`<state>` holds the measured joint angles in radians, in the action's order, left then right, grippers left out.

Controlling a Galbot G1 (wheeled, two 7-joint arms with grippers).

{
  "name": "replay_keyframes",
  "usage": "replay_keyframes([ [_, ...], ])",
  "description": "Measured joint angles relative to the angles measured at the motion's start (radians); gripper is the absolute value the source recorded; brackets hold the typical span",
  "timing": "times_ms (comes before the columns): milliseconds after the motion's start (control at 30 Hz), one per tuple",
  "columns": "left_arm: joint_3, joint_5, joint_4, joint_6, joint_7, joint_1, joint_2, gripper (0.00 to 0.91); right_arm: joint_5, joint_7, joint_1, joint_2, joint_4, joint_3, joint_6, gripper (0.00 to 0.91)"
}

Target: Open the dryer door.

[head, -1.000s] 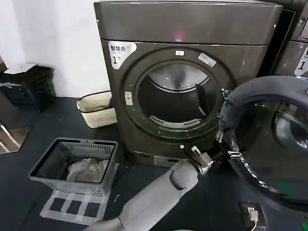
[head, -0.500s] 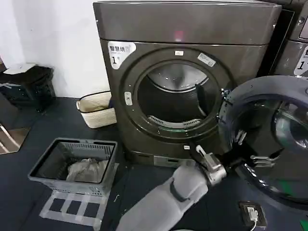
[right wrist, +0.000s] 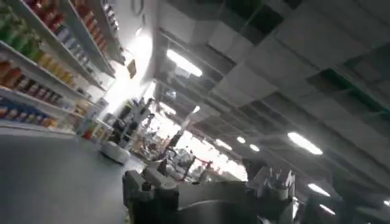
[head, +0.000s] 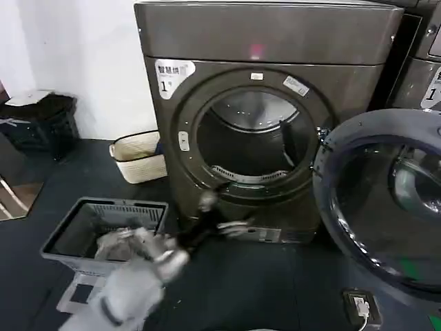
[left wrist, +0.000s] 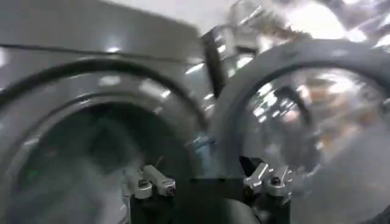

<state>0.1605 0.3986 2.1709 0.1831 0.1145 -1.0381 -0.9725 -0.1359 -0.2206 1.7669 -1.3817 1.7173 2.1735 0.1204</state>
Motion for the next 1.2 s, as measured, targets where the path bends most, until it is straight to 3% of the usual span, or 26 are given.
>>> replay_keyframes([
  [133,0.141,0.067,0.053,0.09,-0.054,-0.138,0.048,0.907,-0.002,0.014,-0.016,0.025,-0.006,-0.029,-0.006,0.907],
  [333,0.39,0.304,0.064,0.299,-0.207,-0.302,0.095,0.907,-0.061,0.043,-0.04,0.037,-0.019,-0.084,-0.017,0.907],
  [600,0.623,0.602,-0.001,0.541,-0.396,-0.389,0.2,0.907,-0.101,0.083,-0.048,0.045,-0.017,-0.137,-0.06,0.907],
  [800,0.633,0.753,-0.064,0.554,-0.532,-0.362,0.275,0.907,-0.177,0.109,-0.056,0.038,0.018,-0.163,-0.053,0.907],
  [1033,0.536,0.957,-0.155,0.554,-0.674,-0.304,0.366,0.907,-0.194,0.117,-0.054,0.019,0.018,-0.168,-0.068,0.907],
  [1200,0.431,1.168,-0.236,0.554,-0.766,-0.192,0.45,0.907,-0.193,0.114,-0.049,0.004,0.0,-0.183,-0.132,0.907],
])
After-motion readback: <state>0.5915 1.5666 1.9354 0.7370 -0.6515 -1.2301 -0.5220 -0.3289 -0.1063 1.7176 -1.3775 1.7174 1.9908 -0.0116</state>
